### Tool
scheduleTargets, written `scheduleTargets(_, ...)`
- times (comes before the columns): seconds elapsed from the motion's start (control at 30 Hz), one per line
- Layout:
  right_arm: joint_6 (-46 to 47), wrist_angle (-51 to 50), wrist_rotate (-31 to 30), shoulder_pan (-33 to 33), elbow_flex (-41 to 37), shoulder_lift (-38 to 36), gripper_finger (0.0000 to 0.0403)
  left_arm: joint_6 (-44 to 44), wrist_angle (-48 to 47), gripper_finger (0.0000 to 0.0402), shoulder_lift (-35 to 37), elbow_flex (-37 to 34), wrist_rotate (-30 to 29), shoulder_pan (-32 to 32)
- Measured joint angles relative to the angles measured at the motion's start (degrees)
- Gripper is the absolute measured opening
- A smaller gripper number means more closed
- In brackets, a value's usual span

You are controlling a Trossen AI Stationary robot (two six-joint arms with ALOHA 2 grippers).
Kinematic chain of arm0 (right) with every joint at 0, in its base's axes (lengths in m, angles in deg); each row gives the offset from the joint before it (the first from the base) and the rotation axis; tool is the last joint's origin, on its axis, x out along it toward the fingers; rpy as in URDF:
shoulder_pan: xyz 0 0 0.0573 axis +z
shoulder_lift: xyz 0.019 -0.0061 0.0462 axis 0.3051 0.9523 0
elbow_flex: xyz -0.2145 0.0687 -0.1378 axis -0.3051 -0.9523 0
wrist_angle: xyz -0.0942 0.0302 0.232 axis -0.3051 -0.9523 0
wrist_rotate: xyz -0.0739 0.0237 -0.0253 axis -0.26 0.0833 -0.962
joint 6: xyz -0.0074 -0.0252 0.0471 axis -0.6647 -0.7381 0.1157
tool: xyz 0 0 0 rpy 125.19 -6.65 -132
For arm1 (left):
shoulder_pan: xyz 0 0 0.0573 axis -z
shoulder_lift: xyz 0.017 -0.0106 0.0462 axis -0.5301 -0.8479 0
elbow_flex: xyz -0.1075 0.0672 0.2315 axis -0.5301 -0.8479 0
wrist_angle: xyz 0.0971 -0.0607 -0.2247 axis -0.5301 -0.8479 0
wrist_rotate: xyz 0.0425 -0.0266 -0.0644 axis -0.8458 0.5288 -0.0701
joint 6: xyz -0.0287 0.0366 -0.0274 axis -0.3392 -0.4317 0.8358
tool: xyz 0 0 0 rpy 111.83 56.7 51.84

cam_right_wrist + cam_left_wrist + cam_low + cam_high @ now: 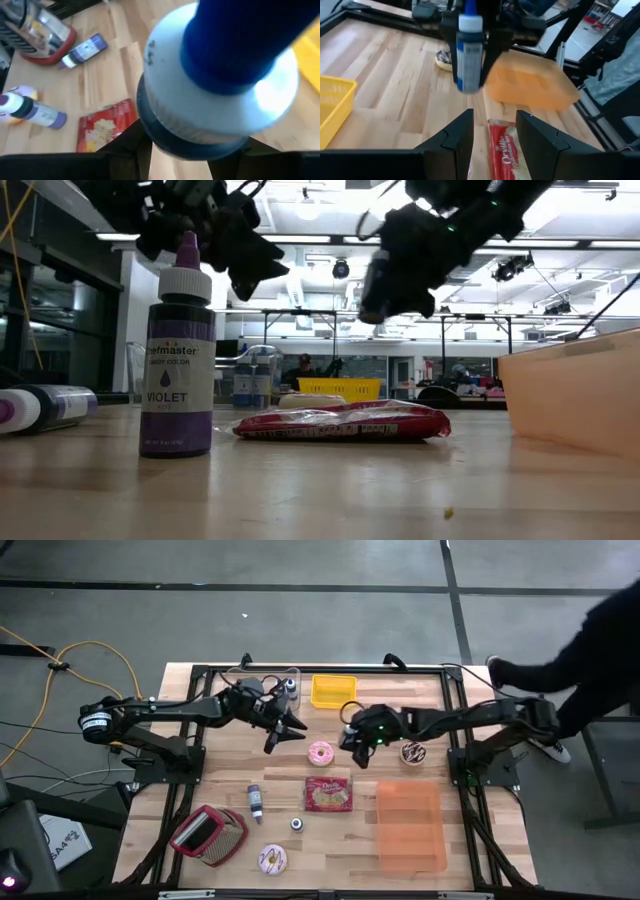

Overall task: Pick & Place Food Item
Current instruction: Put the blue food coloring bottle into the transparent bin

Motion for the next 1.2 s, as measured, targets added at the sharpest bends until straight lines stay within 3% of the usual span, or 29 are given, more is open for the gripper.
scheduleTargets(0.23, -1.56, -0.98, 2.29, 2.60, 7.10, 7.20, 0.0137, -0.01, -1.09, 0.0142, 0.00, 0.94, 3.46, 0.20)
scheduleTargets(0.6, -3.02, -1.28, 4.60, 3.64, 15.84, 15.41, 0.0137, -0.56, -1.48, 0.0142, 0.00, 0.96, 1.91, 4.03)
scheduleTargets(1.2, -2.68, -0.55, 6.96, 5.83, 18.43, 18.17, 0.0134, -0.41, -2.68, 0.0142, 0.00, 0.97, 1.76, 4.42)
